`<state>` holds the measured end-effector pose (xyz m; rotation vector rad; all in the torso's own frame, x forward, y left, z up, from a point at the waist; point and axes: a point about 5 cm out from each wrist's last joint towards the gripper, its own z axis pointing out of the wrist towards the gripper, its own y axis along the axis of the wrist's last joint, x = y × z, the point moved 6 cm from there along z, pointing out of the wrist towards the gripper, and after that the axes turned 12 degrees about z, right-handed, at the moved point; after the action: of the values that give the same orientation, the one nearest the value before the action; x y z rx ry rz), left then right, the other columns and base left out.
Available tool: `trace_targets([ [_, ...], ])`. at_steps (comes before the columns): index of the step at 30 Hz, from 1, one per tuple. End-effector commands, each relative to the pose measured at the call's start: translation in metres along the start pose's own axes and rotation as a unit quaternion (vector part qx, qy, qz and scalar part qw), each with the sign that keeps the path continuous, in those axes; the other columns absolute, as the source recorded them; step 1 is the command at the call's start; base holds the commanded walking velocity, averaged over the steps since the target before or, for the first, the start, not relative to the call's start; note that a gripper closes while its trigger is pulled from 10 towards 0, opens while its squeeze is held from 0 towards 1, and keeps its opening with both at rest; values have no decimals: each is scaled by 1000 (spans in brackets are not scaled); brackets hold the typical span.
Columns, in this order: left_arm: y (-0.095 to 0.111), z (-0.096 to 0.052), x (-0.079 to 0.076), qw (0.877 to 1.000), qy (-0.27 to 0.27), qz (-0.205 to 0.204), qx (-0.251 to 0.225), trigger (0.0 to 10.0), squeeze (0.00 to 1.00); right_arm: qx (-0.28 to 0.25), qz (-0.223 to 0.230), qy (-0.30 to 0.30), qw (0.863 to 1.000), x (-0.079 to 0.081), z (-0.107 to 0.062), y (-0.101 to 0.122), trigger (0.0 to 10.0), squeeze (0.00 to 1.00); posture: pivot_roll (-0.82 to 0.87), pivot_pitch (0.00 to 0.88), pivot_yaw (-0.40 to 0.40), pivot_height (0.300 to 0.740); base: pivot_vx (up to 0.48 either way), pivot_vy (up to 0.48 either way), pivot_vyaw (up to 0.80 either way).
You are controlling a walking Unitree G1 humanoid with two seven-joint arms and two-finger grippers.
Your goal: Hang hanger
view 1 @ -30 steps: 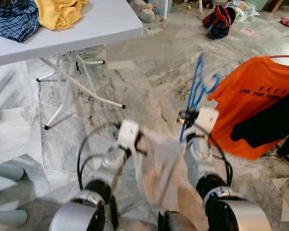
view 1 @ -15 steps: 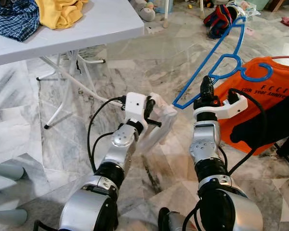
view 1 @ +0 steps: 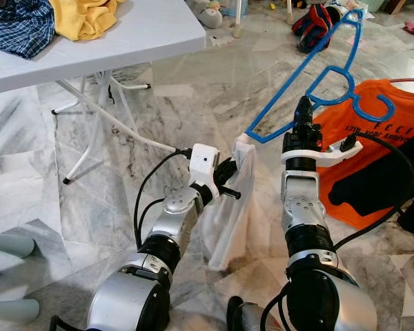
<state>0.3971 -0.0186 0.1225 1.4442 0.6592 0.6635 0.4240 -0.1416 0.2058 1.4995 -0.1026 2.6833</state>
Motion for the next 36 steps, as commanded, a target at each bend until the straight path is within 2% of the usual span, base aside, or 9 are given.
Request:
trace_targets([
  [1,31,23,-66,994,-75,-37,-66,0,0,25,-14,30,999,15,3,-28,10000,0,14,249,-45,740,0,0,0],
  [7,66,21,-69,986,-83,63,-133,0,0,40,-128,51,990,20,2,-30,10000,0,16,251,-45,740,0,0,0],
  [11,68,12,-50,982,-51,118,-140,0,0,34,-158,52,985,22,4,-24,10000,0,13,251,-41,740,0,0,0],
  [15,56,1,-38,980,-44,146,-125,0,0,16,-184,45,982,22,8,-14,10000,0,14,251,-39,740,0,0,0],
  [19,38,-13,-38,963,-57,244,-103,0,0,-7,-218,38,975,25,14,-3,10000,0,11,254,-37,740,0,0,0],
  [22,25,-15,-32,958,-47,272,-74,0,0,-10,-220,40,975,27,17,-1,10000,0,11,254,-39,740,0,0,0],
  [26,1,-23,-1,959,6,282,-16,0,0,-15,-226,47,973,33,21,-1,10000,0,8,250,-41,740,0,0,0],
  [30,3,-23,-5,964,-2,266,-25,0,0,-20,-235,44,971,33,21,0,10000,0,7,250,-42,740,0,0,0],
  [36,13,-14,-57,964,-99,238,-72,0,0,-30,-196,40,979,36,26,-3,10000,0,12,249,-44,740,0,0,0],
])
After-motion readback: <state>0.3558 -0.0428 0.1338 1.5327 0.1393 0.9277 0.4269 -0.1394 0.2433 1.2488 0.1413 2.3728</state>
